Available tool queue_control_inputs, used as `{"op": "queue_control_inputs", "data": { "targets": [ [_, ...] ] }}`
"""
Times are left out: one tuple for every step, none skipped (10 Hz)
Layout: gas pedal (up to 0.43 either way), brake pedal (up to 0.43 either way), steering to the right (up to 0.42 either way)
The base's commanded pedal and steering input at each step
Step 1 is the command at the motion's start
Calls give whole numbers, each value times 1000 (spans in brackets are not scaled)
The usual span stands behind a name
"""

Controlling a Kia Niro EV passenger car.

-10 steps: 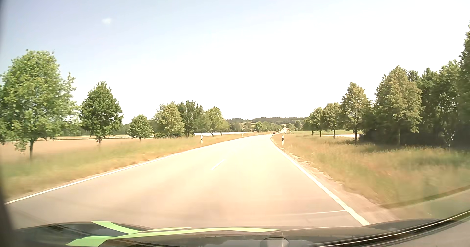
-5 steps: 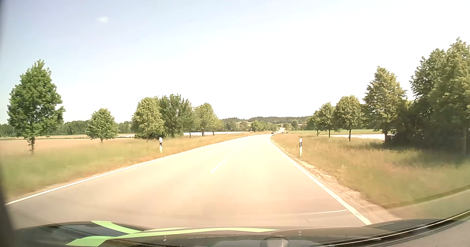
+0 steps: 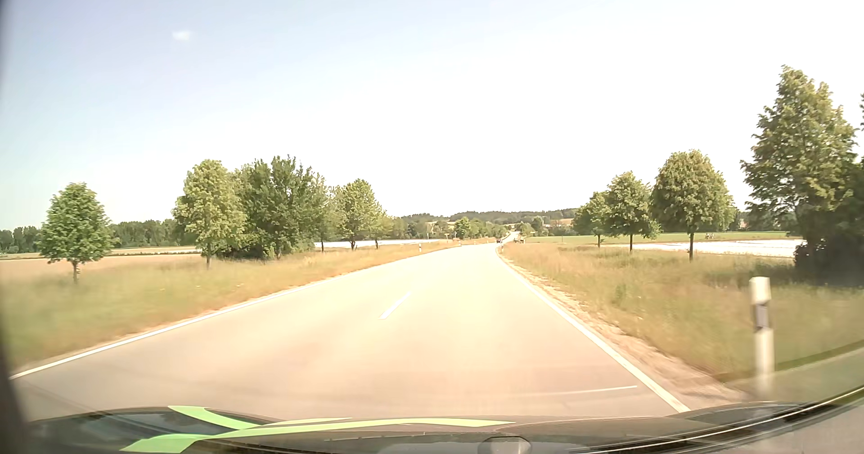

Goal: Follow the waypoints while adhering to traffic rules and regulations

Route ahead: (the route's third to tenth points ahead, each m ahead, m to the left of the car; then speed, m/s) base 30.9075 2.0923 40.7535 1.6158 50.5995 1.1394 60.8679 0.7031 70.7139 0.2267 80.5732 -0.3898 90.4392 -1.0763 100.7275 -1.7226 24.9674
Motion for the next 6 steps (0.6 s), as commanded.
{"op": "queue_control_inputs", "data": {
  "targets": [
    [20, 0, 2],
    [28, 0, 2],
    [28, 0, 2],
    [28, 0, 2],
    [28, 0, 2],
    [28, 0, 2]
  ]
}}
